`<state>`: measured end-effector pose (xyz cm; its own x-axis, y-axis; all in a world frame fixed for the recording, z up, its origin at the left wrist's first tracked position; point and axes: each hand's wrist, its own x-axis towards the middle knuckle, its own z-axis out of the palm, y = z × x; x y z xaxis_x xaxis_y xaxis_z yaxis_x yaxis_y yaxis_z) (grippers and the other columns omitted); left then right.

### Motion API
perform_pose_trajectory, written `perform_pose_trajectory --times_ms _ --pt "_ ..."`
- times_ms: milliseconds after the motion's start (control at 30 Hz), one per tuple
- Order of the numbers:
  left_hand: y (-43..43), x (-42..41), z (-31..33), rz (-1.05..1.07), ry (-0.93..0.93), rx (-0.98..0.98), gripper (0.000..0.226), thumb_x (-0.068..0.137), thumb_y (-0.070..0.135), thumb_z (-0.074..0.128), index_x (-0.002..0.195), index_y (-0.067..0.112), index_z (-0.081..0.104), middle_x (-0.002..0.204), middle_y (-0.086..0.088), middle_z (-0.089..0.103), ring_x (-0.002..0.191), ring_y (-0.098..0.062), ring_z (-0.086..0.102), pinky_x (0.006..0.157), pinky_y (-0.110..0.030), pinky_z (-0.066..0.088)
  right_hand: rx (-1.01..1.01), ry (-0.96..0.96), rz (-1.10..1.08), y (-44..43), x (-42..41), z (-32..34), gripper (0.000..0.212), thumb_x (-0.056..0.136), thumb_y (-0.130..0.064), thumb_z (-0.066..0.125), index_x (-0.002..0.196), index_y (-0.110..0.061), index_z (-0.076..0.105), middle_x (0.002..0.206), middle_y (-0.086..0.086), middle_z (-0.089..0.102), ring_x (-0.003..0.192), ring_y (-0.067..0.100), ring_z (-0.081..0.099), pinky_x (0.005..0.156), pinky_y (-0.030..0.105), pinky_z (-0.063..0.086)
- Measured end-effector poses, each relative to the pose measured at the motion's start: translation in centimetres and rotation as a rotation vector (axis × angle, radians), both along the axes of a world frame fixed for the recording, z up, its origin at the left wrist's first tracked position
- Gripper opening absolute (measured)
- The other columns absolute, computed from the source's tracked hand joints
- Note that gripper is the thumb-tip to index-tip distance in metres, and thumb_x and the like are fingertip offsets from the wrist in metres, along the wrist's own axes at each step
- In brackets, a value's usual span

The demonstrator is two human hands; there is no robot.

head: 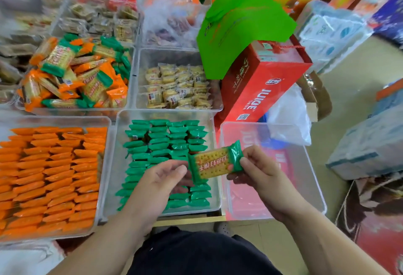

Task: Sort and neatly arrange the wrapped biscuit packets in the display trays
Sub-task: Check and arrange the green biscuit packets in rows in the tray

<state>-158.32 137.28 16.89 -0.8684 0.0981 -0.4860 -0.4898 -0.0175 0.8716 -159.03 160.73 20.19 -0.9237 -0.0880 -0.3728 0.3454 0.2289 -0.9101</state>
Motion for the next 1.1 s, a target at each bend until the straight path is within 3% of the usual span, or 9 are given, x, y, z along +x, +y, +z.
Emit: perform_pose_trajectory --times_ms 200,333,533,633,733,867,967,1033,1100 --pt "5.6 -0.3 1.6 0.117 0.078 -0.072 0.020 0.097 0.003 0.058 0.084 0.004 0.073 0.077 -0.018 0.071 0.069 -0.024 0.066 0.069 -0.033 0.058 -0.232 -0.141 -0.181 3.9 1.0 -1.0 0.033 0.107 -0.014 0.043 0.088 -0.022 0.069 0.090 0.008 0.070 0.077 0.020 0.061 0.071 0.034 0.049" --pt "7.7 0.0 2.4 0.160 0.063 -0.049 0.023 0.099 0.003 0.054 0.080 0.000 0.066 0.073 -0.019 0.061 0.062 -0.021 0.054 0.063 -0.035 0.047 -0.436 -0.290 -0.214 6.4 0.6 -1.8 0.016 0.101 -0.016 0.054 0.099 -0.009 0.068 0.089 0.011 0.066 0.073 0.018 0.058 0.068 0.031 0.048" --pt "8.6 -0.3 3.5 0.254 -0.083 0.199 0.014 0.100 0.006 0.050 0.098 0.000 0.062 0.093 -0.018 0.059 0.067 -0.020 0.050 0.056 -0.029 0.043 -0.637 -0.326 -0.183 7.5 -0.1 -1.9 0.013 0.082 -0.013 0.067 0.092 -0.009 0.058 0.083 0.011 0.064 0.064 0.016 0.054 0.059 0.024 0.049" --pt "8.3 -0.3 4.0 0.253 -0.064 0.100 0.011 0.098 0.003 0.053 0.103 0.003 0.063 0.091 -0.022 0.061 0.062 -0.022 0.057 0.057 -0.031 0.046 -0.704 -0.265 -0.141 7.7 -0.5 -1.9 0.028 0.085 -0.004 0.071 0.103 -0.015 0.053 0.090 0.017 0.065 0.065 0.018 0.053 0.061 0.025 0.050" --pt "7.9 -0.3 3.7 0.211 0.018 -0.044 0.033 0.095 -0.004 0.057 0.112 0.023 0.065 0.095 -0.024 0.064 0.069 -0.027 0.065 0.066 -0.037 0.053 -0.723 -0.221 -0.104 7.4 -0.9 -1.7 0.021 0.085 0.000 0.069 0.100 -0.013 0.062 0.096 0.013 0.067 0.066 0.016 0.054 0.061 0.024 0.049" --pt "7.3 0.0 3.9 0.200 0.083 0.046 0.043 0.095 -0.014 0.044 0.080 0.012 0.075 0.094 -0.023 0.068 0.074 -0.032 0.069 0.068 -0.036 0.058 -0.804 -0.292 -0.167 7.0 -1.3 -1.9 0.027 0.080 0.003 0.057 0.101 0.000 0.075 0.088 0.015 0.064 0.065 0.018 0.056 0.061 0.026 0.053" --pt "6.7 0.3 4.5 0.160 0.141 -0.073 0.036 0.091 -0.018 0.049 0.086 0.008 0.073 0.082 -0.013 0.074 0.077 -0.029 0.073 0.070 -0.027 0.060 -0.753 -0.302 -0.134 6.8 -1.4 -1.4 0.029 0.077 0.007 0.059 0.098 -0.001 0.078 0.079 0.015 0.065 0.065 0.017 0.061 0.062 0.024 0.056" --pt "6.4 0.2 4.6 0.160 0.184 -0.218 0.021 0.088 -0.012 0.062 0.089 0.007 0.071 0.074 -0.009 0.074 0.068 -0.022 0.072 0.065 -0.022 0.058 -0.584 -0.284 -0.089 6.3 -1.4 -1.0 0.015 0.080 -0.002 0.067 0.078 -0.010 0.079 0.072 0.012 0.065 0.059 0.016 0.058 0.055 0.022 0.051" --pt "5.9 -0.3 4.4 0.173 0.155 -0.257 0.008 0.088 -0.001 0.069 0.085 0.006 0.072 0.064 -0.007 0.069 0.055 -0.019 0.063 0.053 -0.021 0.052 -0.410 -0.282 -0.067 5.9 -1.5 -1.0 0.030 0.089 -0.012 0.067 0.060 -0.014 0.069 0.061 0.008 0.056 0.051 0.015 0.046 0.047 0.021 0.040"
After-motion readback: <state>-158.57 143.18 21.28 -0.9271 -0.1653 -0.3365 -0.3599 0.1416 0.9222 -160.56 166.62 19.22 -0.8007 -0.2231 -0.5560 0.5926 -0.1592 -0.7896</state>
